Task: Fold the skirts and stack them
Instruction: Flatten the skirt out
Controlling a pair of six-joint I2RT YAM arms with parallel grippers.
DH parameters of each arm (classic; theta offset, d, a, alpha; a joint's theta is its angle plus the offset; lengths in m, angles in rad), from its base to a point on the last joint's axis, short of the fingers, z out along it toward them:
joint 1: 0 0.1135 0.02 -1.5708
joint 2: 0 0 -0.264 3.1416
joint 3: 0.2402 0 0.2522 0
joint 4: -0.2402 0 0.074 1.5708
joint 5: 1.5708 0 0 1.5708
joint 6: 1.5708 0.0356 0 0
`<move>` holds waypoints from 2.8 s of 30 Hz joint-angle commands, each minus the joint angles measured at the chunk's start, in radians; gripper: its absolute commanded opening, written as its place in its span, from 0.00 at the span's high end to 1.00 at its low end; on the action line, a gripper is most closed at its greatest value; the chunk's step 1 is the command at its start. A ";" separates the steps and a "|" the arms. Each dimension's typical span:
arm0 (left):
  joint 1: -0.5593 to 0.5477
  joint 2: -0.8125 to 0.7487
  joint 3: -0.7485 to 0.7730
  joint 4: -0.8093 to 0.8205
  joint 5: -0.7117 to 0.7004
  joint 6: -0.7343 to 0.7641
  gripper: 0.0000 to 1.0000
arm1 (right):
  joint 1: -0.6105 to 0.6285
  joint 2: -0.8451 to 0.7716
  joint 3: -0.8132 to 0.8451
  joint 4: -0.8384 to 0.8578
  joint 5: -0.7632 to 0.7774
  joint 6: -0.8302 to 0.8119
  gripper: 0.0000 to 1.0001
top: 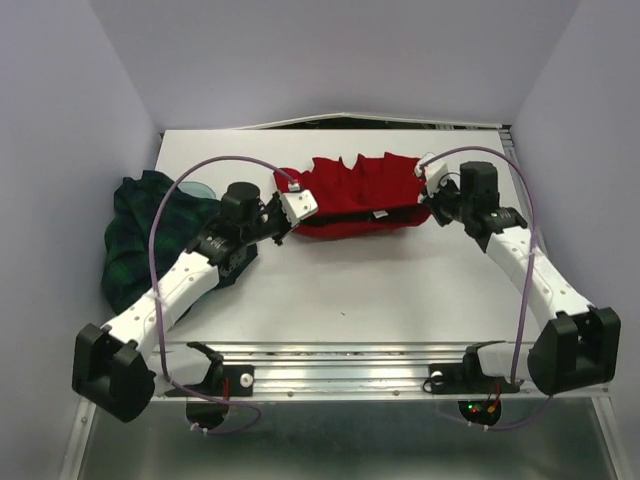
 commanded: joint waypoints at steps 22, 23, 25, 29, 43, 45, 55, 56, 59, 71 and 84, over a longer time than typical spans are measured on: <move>-0.237 -0.141 0.045 -0.561 0.074 0.141 0.27 | -0.074 -0.164 0.055 -0.727 -0.121 -0.344 0.06; -0.239 -0.131 0.046 -0.548 0.051 0.129 0.29 | -0.074 -0.151 0.052 -0.699 -0.073 -0.308 0.08; -0.245 -0.096 0.043 -0.517 0.013 0.058 0.30 | -0.074 -0.064 0.053 -0.656 -0.027 -0.193 0.18; -0.268 -0.028 0.059 -0.465 -0.078 -0.015 0.31 | -0.074 0.140 0.079 -0.708 -0.042 -0.054 0.30; -0.383 -0.159 -0.095 -0.380 -0.059 0.493 0.17 | -0.102 0.390 0.225 -0.768 -0.268 0.144 0.21; -0.401 -0.115 -0.072 -0.371 -0.061 0.567 0.17 | -0.102 0.380 0.203 -0.753 -0.243 0.137 0.21; -0.530 0.194 0.063 -0.374 -0.096 0.816 0.18 | -0.140 0.286 0.138 -0.754 -0.179 0.123 0.19; -0.538 0.209 0.071 -0.371 -0.098 0.819 0.18 | -0.140 0.284 0.128 -0.751 -0.163 0.121 0.19; -0.568 0.274 0.108 -0.435 -0.116 0.848 0.25 | -0.150 0.269 0.108 -0.736 -0.154 0.118 0.16; -0.409 0.292 0.408 -0.428 -0.058 0.487 1.00 | -0.150 -0.024 0.019 -0.469 -0.093 -0.055 0.00; 0.071 0.697 0.787 -0.326 -0.049 -0.261 1.00 | -0.150 -0.032 0.016 -0.384 -0.289 -0.251 0.00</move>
